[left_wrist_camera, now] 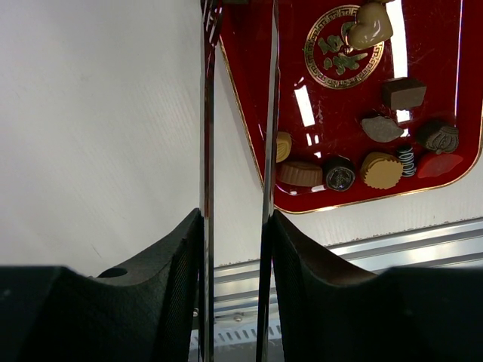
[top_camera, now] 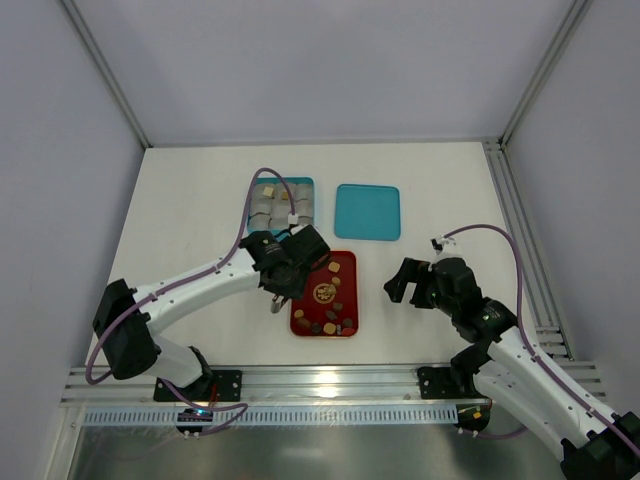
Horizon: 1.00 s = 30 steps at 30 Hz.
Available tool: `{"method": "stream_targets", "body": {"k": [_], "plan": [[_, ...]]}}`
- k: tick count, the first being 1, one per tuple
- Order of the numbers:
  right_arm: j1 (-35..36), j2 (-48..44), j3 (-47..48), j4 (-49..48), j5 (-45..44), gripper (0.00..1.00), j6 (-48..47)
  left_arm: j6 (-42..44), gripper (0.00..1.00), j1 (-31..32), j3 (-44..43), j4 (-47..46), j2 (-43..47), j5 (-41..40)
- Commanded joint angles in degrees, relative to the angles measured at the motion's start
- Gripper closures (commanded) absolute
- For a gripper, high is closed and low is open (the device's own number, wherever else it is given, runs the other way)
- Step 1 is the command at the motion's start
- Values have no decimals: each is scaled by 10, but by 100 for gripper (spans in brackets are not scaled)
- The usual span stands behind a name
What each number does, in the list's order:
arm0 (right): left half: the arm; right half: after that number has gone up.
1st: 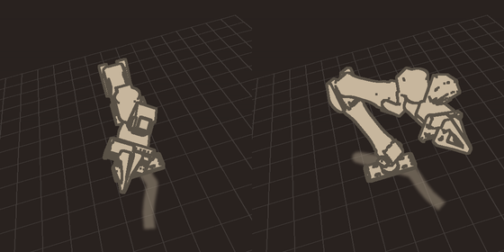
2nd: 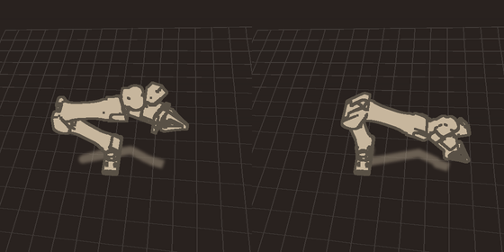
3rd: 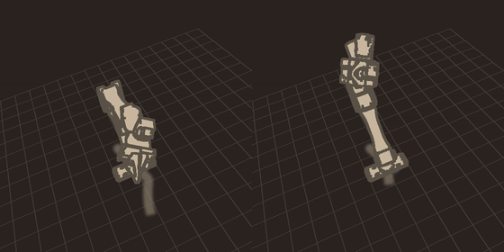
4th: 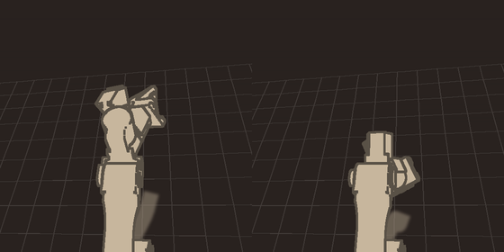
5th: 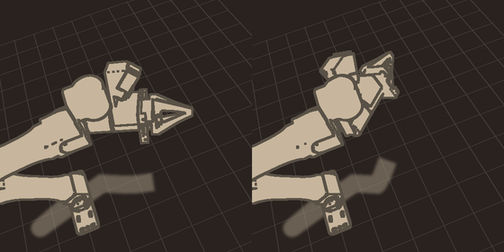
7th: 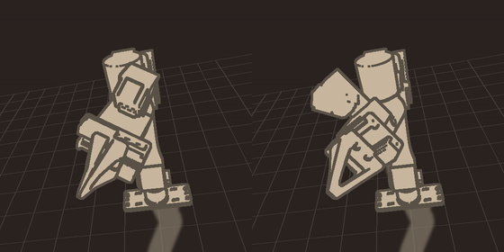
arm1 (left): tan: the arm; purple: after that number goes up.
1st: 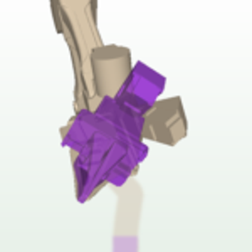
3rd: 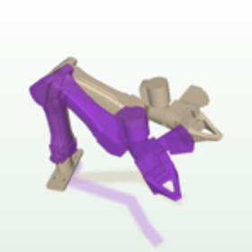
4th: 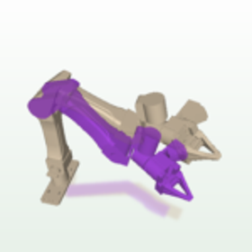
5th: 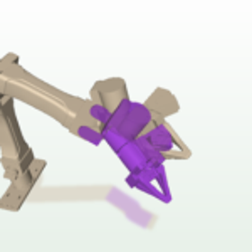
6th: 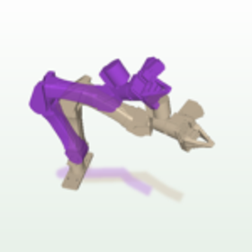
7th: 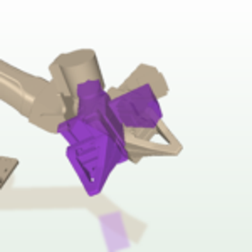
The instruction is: Pack the chocolate
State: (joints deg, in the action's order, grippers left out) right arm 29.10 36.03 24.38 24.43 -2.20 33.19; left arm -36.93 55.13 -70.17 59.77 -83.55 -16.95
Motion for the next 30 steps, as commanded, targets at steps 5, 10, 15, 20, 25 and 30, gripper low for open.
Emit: {"method": "stream_targets", "body": {"k": [5, 10, 15, 20, 25, 30], "plan": [[3, -1, -5, -22, -2, 0, 6, 4, 62, 3, -1, -16, -2, -8], [3, -1, -7, -24, -1, 0, 6, 5, 64, 3, 0, -15, -6, -11], [3, -1, -7, -25, -1, 0, 7, 5, 65, 3, 3, -18, -8, -11], [3, -1, -7, -24, -1, 0, 8, 5, 68, 3, 3, -15, -8, -12], [2, -1, -7, -25, -1, 0, 8, 7, 73, 3, 0, -9, -5, -13], [3, 0, -7, -24, -2, 0, 7, 10, 78, 3, -21, 8, 12, -12]]}}
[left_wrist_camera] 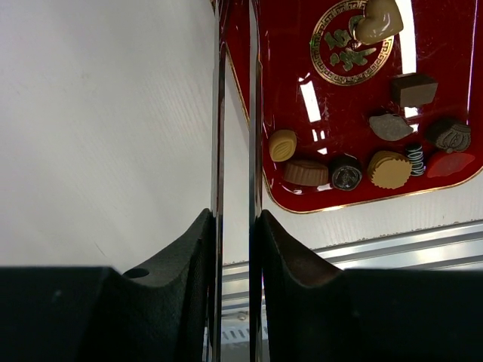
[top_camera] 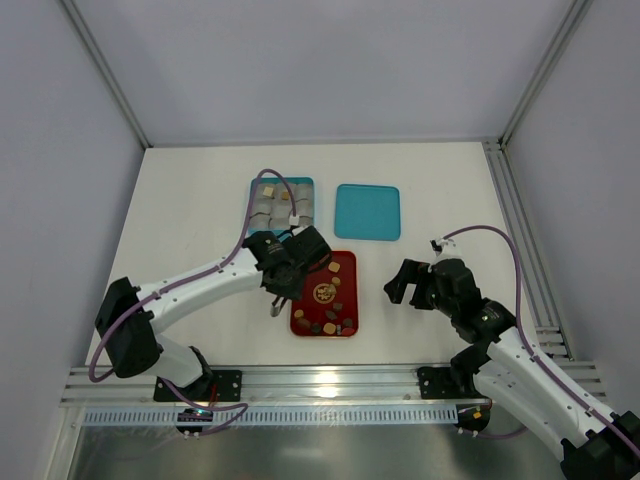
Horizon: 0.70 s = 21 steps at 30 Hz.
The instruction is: Pack the chocolate
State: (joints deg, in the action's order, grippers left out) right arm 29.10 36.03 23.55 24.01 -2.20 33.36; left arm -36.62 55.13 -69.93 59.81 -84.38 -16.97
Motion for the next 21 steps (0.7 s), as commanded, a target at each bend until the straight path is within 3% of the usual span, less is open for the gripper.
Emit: {"method": "stream_targets", "body": {"k": [1, 13, 21], "plan": [[3, 0, 2, -20, -2, 0, 6, 8, 78, 3, -27, 13, 24, -12], [3, 4, -1, -25, 1, 0, 7, 12, 80, 3, -79, 49, 63, -4], [3, 4, 1, -23, 1, 0, 5, 33, 80, -9, -160, 72, 44, -56]]}}
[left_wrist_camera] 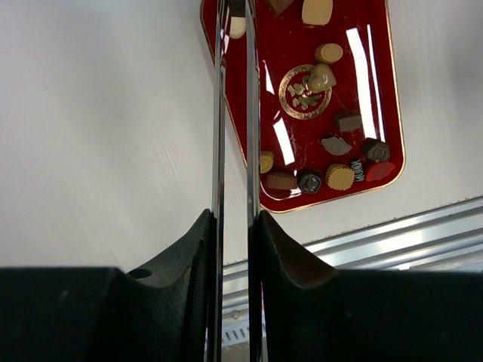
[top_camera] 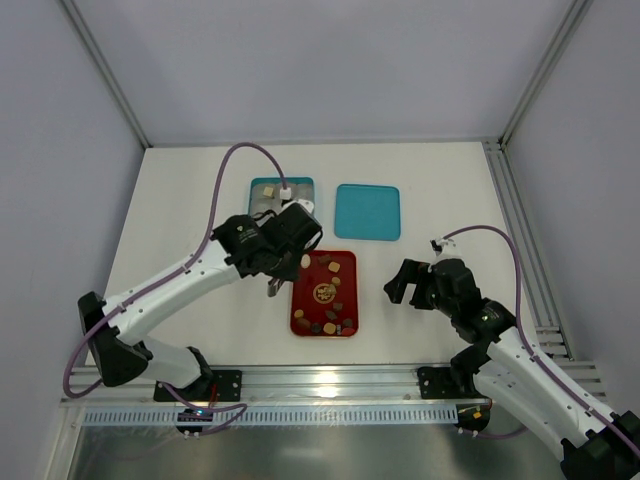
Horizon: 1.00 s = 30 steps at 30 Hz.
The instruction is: Pack the chocolate
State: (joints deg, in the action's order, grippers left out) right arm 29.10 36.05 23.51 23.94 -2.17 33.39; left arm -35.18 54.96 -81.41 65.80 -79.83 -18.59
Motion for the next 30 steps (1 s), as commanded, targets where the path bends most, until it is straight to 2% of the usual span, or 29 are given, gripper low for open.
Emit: {"method": "stream_targets", "body": {"k": [1, 5, 9, 16, 22, 30], "plan": [[3, 3, 2, -21, 1, 0, 5, 26, 80, -13, -63, 12, -11, -43], [3, 2, 5, -16, 2, 0, 5, 63, 80, -56, -110, 1, -53, -47], [3, -2, 14, -3, 1, 0, 1, 106, 82, -127, -149, -37, -110, -27], [3, -1, 34, 16, -3, 0, -9, 151, 83, -195, -242, -75, -209, 3], [3, -4, 40, 23, -6, 0, -8, 172, 83, -210, -305, -80, -284, 17], [3, -10, 42, 30, -7, 0, -7, 173, 83, -211, -329, -89, -339, 26]]}}
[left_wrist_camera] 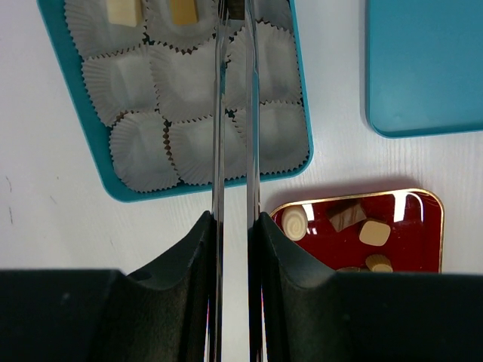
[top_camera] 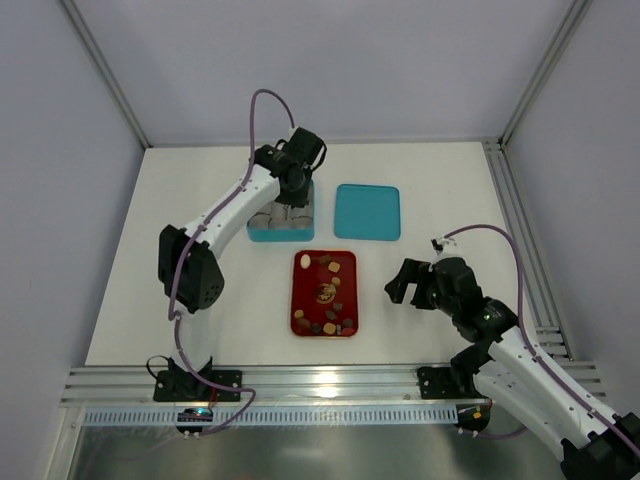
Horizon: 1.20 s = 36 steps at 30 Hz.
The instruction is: Pack the chocolate
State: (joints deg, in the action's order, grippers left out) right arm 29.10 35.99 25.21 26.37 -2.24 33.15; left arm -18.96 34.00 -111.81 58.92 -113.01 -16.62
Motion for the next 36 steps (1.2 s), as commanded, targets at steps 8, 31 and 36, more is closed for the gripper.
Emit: {"method": "stream_targets", "body": {"k": [8, 31, 36], "plan": [[3, -14, 23, 11, -9, 0, -8, 12, 82, -2, -27, -36, -34, 7], [3, -17, 16, 9, -7, 0, -6, 23, 63, -11, -47, -35, -60, -3], [3, -18, 16, 10, -7, 0, -6, 24, 62, -12, -57, -29, -56, -3]]}}
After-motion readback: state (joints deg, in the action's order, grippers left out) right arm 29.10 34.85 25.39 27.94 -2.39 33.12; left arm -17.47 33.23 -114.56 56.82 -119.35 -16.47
